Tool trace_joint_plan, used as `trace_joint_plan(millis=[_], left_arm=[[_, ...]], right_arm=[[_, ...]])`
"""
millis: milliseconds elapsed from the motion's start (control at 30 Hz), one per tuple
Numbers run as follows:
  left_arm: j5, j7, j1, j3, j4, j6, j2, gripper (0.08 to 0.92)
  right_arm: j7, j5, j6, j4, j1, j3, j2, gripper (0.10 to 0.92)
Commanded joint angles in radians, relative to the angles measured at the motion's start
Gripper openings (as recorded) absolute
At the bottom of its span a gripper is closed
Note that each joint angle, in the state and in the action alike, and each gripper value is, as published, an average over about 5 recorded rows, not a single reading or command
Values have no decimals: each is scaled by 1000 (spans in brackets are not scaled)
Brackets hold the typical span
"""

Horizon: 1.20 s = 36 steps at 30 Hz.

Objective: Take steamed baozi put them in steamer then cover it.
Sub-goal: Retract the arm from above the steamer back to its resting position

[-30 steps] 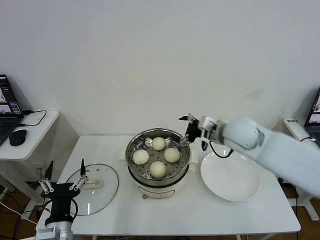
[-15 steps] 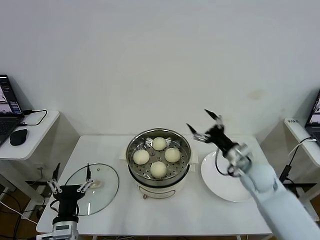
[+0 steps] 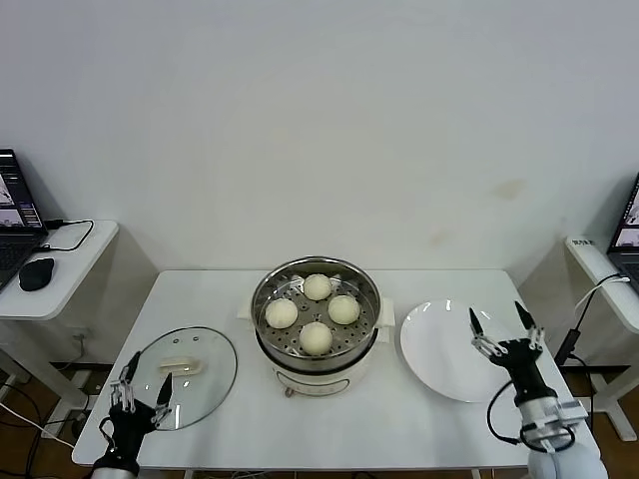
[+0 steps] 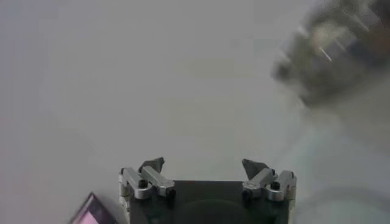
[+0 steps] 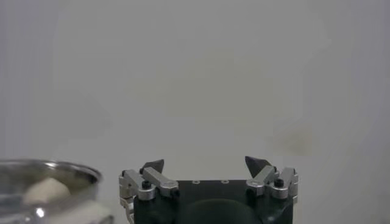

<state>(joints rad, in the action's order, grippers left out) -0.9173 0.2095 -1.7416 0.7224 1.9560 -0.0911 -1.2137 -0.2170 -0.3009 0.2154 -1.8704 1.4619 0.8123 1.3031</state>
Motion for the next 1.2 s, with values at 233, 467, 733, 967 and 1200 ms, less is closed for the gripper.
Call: trace_joint_plan(millis=[233,467,733,967,1200], left_arm=[[-431,-83,162,-19,-223,24,89,823],[-422,-90,266,-88,-309,24,91,823],[-407,-87,381,-132,-396,24,108,823],[-392,-90,483,-160,-493,24,118,823],[-386,-90,537,-179,-553,23,110,823]], right_arm=[[30,54,60,-16,131,115,122,823],[29,69,60,-20,139,117,139,822],[28,75,63,-30,155,129,155,822],[23,75,64,-42,166,149,156,823],[22,73,64,-32,161,157,156,823]])
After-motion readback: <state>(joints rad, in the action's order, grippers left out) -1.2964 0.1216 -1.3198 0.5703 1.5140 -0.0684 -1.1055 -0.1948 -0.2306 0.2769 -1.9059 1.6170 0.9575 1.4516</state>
